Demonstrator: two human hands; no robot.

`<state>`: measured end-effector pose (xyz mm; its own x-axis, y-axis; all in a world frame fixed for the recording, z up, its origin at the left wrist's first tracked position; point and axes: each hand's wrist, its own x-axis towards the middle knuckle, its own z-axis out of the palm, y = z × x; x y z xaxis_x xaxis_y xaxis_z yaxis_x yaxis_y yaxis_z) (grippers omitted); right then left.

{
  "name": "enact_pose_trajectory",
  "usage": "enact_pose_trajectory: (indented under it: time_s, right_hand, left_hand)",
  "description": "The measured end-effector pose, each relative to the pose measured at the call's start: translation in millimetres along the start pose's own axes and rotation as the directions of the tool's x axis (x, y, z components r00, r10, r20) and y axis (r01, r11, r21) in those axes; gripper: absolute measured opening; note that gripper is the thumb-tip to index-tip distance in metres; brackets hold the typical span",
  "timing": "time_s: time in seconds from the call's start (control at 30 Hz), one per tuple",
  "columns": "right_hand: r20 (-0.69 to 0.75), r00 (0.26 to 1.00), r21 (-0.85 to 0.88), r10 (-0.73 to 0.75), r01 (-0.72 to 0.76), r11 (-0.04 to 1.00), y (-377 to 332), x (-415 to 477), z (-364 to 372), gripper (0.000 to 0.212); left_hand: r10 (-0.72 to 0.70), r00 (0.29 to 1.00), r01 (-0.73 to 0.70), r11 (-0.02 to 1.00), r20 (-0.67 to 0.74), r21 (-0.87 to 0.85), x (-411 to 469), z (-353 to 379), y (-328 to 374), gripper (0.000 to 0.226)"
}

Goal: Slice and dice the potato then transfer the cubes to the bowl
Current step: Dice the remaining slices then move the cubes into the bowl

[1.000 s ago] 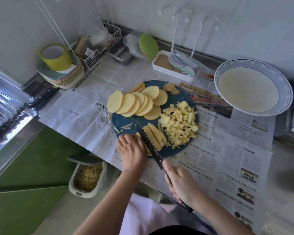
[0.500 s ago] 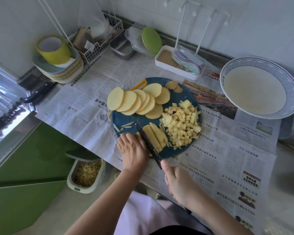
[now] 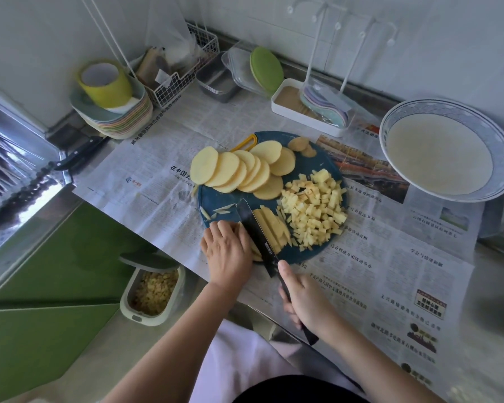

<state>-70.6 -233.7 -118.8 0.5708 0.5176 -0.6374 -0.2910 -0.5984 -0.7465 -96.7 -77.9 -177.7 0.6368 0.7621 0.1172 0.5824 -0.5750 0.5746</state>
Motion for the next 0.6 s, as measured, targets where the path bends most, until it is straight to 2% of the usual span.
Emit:
enact_pose_trajectory:
  time_s: [0.13, 0.3, 0.43, 0.6]
  right_hand:
    - [0.025, 1.000, 0.043, -0.002, 0.001, 0.999, 0.5, -11.1, -1.5, 0.057]
    - [0.006, 1.000, 0.088, -0.027, 0.026, 0.996, -8.9, -21.4, -1.3, 0.056]
    - [0.000, 0.999, 0.044, -0.042, 0.042, 0.998, -9.6, -26.3, 4.6, 0.057]
    - [-0.041, 0.997, -0.021, -0.063, 0.063, 0.998, -8.1, -26.0, 11.9, 0.056]
  left_hand:
    - [0.044, 0.998, -0.044, 0.999, 0.043, -0.009, 0.0, -8.8, -8.4, 0.019]
    - [0.007, 1.000, -0.005, 0.998, 0.025, -0.055, -5.0, -6.7, -5.4, 0.023]
    - [-0.065, 0.998, 0.065, 0.991, 0.000, -0.117, -3.6, -4.8, -4.0, 0.015]
    - [-0.071, 0.997, 0.067, 0.993, -0.042, -0.093, -2.4, -2.3, -2.2, 0.025]
